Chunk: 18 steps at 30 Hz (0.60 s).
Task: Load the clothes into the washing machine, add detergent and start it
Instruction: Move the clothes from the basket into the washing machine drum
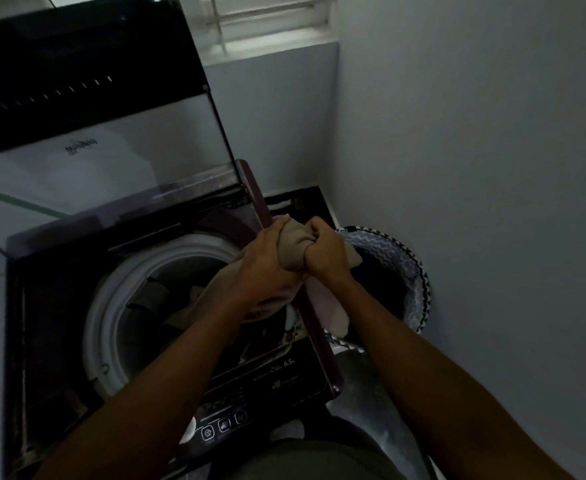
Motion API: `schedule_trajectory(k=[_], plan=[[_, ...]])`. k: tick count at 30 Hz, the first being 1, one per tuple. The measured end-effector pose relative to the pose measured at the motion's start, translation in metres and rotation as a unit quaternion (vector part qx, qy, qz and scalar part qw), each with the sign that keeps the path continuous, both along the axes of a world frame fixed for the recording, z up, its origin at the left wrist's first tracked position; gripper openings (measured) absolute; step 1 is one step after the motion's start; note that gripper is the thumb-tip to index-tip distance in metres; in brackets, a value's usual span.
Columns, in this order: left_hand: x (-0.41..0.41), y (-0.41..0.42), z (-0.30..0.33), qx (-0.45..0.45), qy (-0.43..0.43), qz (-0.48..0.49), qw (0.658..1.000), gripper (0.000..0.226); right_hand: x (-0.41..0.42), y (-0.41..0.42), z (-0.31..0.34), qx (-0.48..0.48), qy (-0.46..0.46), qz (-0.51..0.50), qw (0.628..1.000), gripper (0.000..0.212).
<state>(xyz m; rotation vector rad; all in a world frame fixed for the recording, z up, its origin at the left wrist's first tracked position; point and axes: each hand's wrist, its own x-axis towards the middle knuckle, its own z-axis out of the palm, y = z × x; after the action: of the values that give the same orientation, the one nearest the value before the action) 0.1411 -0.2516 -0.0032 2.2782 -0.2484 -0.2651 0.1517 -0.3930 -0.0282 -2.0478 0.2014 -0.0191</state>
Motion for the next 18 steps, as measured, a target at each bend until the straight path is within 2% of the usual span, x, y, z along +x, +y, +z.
schedule_trajectory(k=[2, 4, 11, 13, 15, 18], plan=[[-0.001, 0.003, 0.01, -0.085, -0.028, 0.039, 0.995, 0.075, 0.004, 0.016, 0.013, 0.015, -0.024, 0.018, 0.999, 0.021], [-0.002, 0.019, 0.018, -0.08, -0.06, 0.061, 0.993, 0.053, 0.006, 0.035, 0.024, 0.026, -0.036, 0.027, 0.999, 0.021], [-0.016, 0.098, 0.018, -0.084, -0.023, 0.142, 0.986, 0.068, 0.001, 0.106, 0.037, 0.016, -0.072, 0.039, 0.996, 0.023], [-0.022, 0.118, 0.02, -0.079, -0.016, 0.155, 0.985, 0.074, -0.002, 0.128, 0.035, 0.012, -0.05, 0.031, 0.998, 0.033], [-0.032, 0.142, 0.019, -0.047, -0.018, 0.155, 0.987, 0.082, -0.006, 0.151, 0.036, 0.014, -0.007, 0.021, 1.0, 0.034], [-0.048, 0.168, 0.021, -0.033, -0.02, 0.193, 0.98, 0.068, -0.016, 0.182, 0.032, 0.021, -0.001, 0.054, 0.998, 0.035]])
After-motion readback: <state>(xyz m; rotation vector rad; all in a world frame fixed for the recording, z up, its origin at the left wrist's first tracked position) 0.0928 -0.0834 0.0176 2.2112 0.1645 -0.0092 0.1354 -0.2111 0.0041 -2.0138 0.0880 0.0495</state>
